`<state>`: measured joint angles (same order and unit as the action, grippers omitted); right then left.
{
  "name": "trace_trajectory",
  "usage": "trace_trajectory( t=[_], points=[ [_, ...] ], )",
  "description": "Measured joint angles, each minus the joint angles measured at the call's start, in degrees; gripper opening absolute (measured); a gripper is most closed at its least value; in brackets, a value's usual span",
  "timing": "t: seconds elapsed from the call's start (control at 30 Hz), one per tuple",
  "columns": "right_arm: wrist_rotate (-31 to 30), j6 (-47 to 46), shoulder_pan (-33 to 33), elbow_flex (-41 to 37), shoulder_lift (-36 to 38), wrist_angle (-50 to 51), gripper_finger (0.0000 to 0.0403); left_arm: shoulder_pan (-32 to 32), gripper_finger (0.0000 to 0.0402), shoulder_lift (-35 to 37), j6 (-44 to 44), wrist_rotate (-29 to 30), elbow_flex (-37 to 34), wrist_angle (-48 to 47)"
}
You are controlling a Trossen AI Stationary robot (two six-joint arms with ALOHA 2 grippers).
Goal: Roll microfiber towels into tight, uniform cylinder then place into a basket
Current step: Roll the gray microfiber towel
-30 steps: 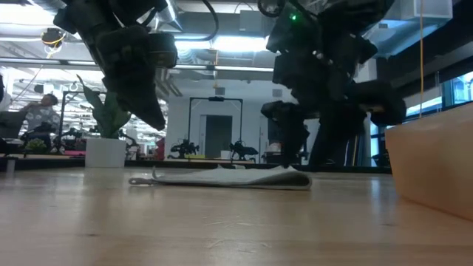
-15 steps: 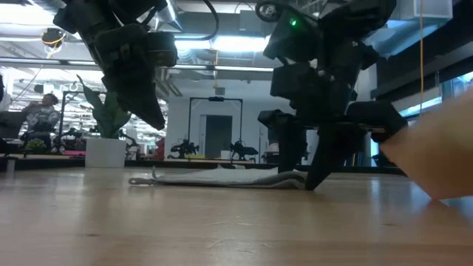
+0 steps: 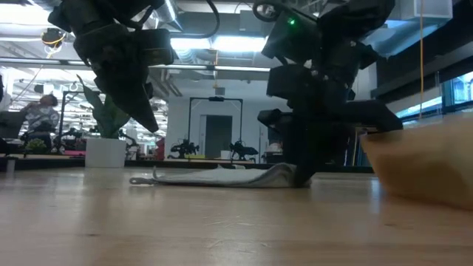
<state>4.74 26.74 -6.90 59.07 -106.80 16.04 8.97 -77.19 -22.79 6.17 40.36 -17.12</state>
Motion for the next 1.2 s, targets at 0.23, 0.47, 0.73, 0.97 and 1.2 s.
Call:
trace_trajectory(
  t=[0.23, 0.47, 0.73, 0.97, 1.2],
  points=[
    [-0.5, -0.8, 0.2, 2.7, -0.1, 2.6, 0.0015, 0.0, 0.0071, 0.0, 0.8, 0.1, 0.0, 0.0],
    [-0.2, -1.0, 0.3, 6.4, -0.1, 6.5, 0.0022, 0.0, 0.0071, 0.0, 0.9, 0.1, 0.0, 0.0],
    [0.2, -1.5, 1.1, 10.1, -0.1, 10.2, 0.0012, 0.0, 0.0071, 0.0, 0.9, 0.1, 0.0, 0.0],
    [0.3, -3.3, 2.5, 10.6, -0.1, 10.1, 0.0010, 0.0, 0.0071, 0.0, 1.2, 0.1, 0.0, 0.0],
    [0.3, -4.2, 3.2, 10.6, -0.1, 10.1, 0.0011, 2.4, 0.0070, 0.0, 13.3, 0.2, 0.0, 0.0]
  ],
)
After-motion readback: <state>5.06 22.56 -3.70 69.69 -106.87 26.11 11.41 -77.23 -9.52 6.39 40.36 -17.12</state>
